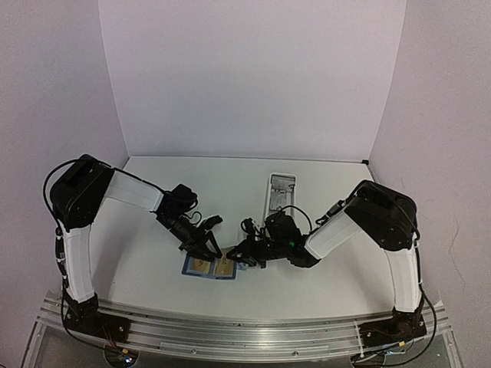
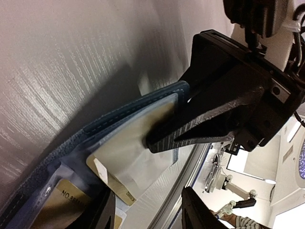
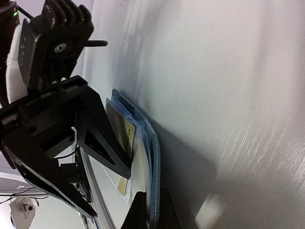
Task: Put the credit cards into the card holder
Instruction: Insert the credit card into the card holder.
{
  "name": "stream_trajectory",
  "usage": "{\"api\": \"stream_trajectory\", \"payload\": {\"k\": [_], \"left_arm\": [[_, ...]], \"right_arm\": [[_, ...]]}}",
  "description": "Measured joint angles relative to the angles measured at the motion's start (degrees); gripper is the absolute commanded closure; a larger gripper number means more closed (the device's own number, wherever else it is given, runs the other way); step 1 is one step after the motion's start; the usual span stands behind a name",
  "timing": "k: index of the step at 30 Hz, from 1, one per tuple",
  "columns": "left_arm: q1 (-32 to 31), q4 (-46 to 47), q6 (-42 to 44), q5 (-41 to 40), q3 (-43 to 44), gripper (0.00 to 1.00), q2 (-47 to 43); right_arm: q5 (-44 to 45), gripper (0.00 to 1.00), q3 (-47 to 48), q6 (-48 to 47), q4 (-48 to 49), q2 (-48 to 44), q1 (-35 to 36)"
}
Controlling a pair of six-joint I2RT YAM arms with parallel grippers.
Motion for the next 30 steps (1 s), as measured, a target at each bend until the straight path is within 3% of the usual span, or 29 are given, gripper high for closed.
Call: {"api": "stream_trajectory", "payload": {"k": [5,9,13,16,19,24,30], "left_arm": [[0.13,-2.23,1.51,-1.09,0.79,0.49,-3.82],[0.96,-2.54,2.32,-1.92,2.75,0.37,-8.7],[6.49,-2.71,-0.85,-6.84,0.26,0.29,-14.88],[11.28,-3.17,-2.1,-13.77,-3.54,0.26,-17.7],[11.52,-3.76,-2.97,-18.91,-8.85,0.2,-19.39],[11.06,-3.63,-3.85,-24.09,-14.49,0.14,-22.43],[11.34,-0.55,-5.2,-24.61,-20.65,0.12,-27.71]], "right_arm": [[0.22,1.0,-0.59,0.13,-0.09,-0.02,0.07],[0.11,1.0,-0.59,0.15,-0.07,-0.02,0.07],[0.15,0.99,-0.57,0.72,-0.39,-0.02,0.07],[0.24,0.89,0.24,0.92,-2.29,-0.02,0.07],[0.15,0.72,2.4,0.5,-5.51,-0.07,0.09],[1.68,0.65,6.47,-2.34,-13.38,-1.14,0.15],[5.9,0.56,12.0,-6.56,-25.97,-2.29,0.26]]}}
